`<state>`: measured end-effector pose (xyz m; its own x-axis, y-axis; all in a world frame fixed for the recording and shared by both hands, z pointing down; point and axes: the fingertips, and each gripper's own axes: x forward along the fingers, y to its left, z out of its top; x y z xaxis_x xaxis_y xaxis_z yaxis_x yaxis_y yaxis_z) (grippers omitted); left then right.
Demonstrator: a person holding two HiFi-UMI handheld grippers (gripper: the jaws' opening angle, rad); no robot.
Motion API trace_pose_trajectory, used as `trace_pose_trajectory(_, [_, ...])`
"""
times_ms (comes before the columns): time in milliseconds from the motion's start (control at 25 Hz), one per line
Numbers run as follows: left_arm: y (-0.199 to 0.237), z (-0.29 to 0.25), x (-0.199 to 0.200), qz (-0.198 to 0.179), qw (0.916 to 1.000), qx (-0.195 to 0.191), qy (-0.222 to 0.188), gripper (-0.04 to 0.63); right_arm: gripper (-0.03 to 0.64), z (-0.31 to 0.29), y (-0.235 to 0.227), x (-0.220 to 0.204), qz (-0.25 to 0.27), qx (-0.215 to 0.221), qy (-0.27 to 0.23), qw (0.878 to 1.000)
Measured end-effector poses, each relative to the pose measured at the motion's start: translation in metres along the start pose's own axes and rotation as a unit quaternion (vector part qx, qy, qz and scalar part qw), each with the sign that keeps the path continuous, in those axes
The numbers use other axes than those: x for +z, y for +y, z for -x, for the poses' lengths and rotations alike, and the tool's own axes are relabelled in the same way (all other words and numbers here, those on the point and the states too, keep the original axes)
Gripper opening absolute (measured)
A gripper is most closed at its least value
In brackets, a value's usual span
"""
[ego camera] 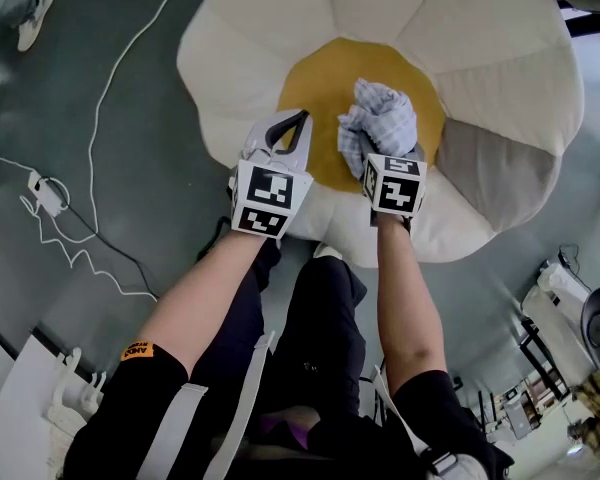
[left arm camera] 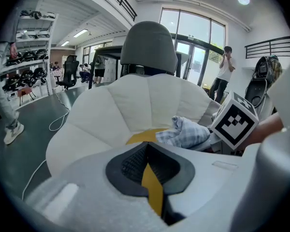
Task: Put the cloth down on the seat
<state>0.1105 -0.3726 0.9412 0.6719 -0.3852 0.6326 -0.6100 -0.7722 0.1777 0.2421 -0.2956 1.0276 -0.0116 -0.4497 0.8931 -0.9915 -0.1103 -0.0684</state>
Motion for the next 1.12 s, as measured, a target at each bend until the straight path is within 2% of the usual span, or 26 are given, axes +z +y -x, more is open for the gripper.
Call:
trace_pose_trajectory(240, [0.000,0.018,0.015,0.005,1.0000,0.005,-0.006,0.003,0.330,0.009,0.000,0.002,0.003,-0.003,0.018,1.000])
trace_pose_trajectory(480, [-0.011,0.056,0.037,0.015,0.9998,0.008,-0.007,0.003,0.321,0.063,0.008,0.021,0.002,-0.009,0.002,1.000])
trace_pose_trajectory(720, [-0.029,0.116,0.085,0.022,0.9995,0.008,-0.020,0.003,0.249,0.145,0.028,0.045,-0.005,-0.013,-0.026,1.000])
trace_pose_trajectory(880, [-0.040,0.153,0.119,0.020,0.9995,0.010,-0.023,0.003,0.151,0.203,0.041,0.068,-0.018,-0.018,-0.047,0.999])
trace_pose_trajectory(960, [-0.047,0.174,0.134,0.021,0.9994,0.011,-0.024,0.003,0.106,0.232,0.047,0.077,-0.025,-0.012,-0.055,0.998])
trace_pose_trajectory(1120, [-0.059,0.211,0.158,0.019,0.9995,0.010,-0.025,0.003,0.065,0.281,0.059,0.092,-0.040,0.006,-0.065,0.997])
